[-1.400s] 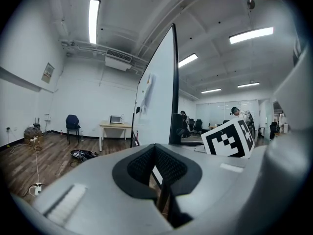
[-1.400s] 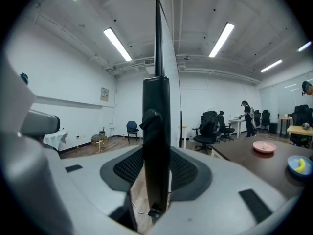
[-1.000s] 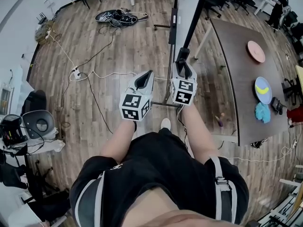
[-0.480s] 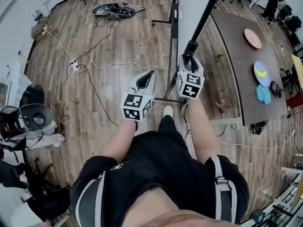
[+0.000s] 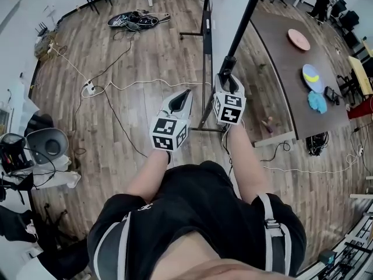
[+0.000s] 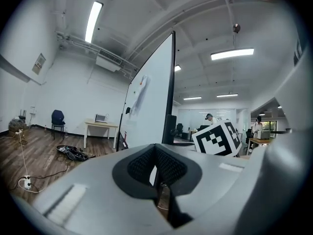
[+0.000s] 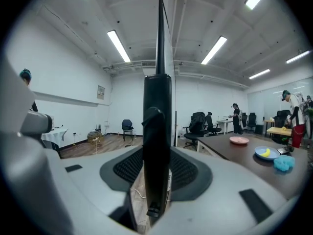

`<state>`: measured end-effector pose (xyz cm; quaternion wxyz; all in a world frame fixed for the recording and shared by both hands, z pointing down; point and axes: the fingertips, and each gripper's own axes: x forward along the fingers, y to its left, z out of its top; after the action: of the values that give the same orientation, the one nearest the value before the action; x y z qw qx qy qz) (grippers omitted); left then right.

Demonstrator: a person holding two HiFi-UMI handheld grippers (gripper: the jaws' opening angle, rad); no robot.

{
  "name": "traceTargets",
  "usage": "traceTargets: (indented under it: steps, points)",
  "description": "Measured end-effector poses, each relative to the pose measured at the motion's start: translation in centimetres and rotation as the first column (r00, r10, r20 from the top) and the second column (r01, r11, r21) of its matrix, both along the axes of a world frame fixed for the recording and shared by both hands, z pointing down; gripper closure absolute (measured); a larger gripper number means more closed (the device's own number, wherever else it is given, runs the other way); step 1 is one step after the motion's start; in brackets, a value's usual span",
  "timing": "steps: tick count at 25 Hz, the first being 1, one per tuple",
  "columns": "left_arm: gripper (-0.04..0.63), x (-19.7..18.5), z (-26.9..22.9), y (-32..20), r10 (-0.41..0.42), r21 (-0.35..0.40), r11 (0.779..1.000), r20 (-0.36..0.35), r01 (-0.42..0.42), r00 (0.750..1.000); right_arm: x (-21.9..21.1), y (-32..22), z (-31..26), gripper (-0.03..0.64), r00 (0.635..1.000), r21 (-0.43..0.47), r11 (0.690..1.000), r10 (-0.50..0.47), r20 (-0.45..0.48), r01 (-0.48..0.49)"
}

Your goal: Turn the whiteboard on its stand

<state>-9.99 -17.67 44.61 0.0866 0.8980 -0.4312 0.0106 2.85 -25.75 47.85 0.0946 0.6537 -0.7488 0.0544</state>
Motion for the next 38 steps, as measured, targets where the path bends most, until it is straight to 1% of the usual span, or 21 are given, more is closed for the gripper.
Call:
traceTargets:
  steps: [6,9,13,20,23,29,32,35,37,38]
  points:
    - [0.586,1.5,0.1,2.8,-0.014,-0.006,1.0,-0.016,0.014,1.0,-0.2,3.6,0.1,0.445,1.0,0.032,0.999,-0.019,-0.008,0.019]
    - [0.586,1.9,-0.3,4.2,-0.038,-0.005,0.999,-0.019,0.038,0.999,-0.2,5.1,-0.1,0.446,1.0,0.046,0.999,-0.028,-0.015,0.028]
    - [0.586,1.8,-0.5,6.6,-0.077,-0.019,0.997,-0.026,0.076,0.997,-0.8,7.3,0.1,0.446,0.998,0.041,0.998,-0.053,-0.017,0.053]
    - [0.586,1.6,0.3,10.6,-0.127,-0.028,0.992,0.003,0.127,0.992,-1.0,11.1,0.1,0.446,0.996,0.061,0.995,-0.083,-0.014,0.084]
    - [0.586,1.2,0.3,12.0,-0.15,-0.035,0.988,0.013,0.151,0.989,-1.3,12.7,0.0,0.446,0.995,0.054,0.994,-0.097,-0.009,0.098]
    - [0.586,1.1,1.1,14.2,-0.167,-0.053,0.984,0.032,0.169,0.985,-2.0,14.9,0.2,0.448,0.994,0.04,0.993,-0.113,-0.002,0.113]
    - [0.586,1.0,0.6,14.5,-0.173,-0.042,0.984,0.032,0.174,0.984,-2.0,15.4,0.1,0.446,0.993,0.04,0.992,-0.116,0.002,0.115]
    - [0.586,0.9,-0.2,14.8,-0.18,-0.02,0.983,0.033,0.181,0.983,-1.8,16.5,-1.3,0.439,0.989,0.099,0.986,-0.141,0.046,0.136]
    - [0.586,0.8,-0.6,15.1,-0.184,-0.005,0.983,0.039,0.185,0.982,-1.5,17.8,-2.9,0.411,0.977,0.155,0.974,-0.183,0.109,0.166]
    - [0.586,0.7,-0.8,15.2,-0.187,0.003,0.982,0.039,0.187,0.982,-1.2,18.5,-3.9,0.41,0.969,0.183,0.967,-0.204,0.136,0.177]
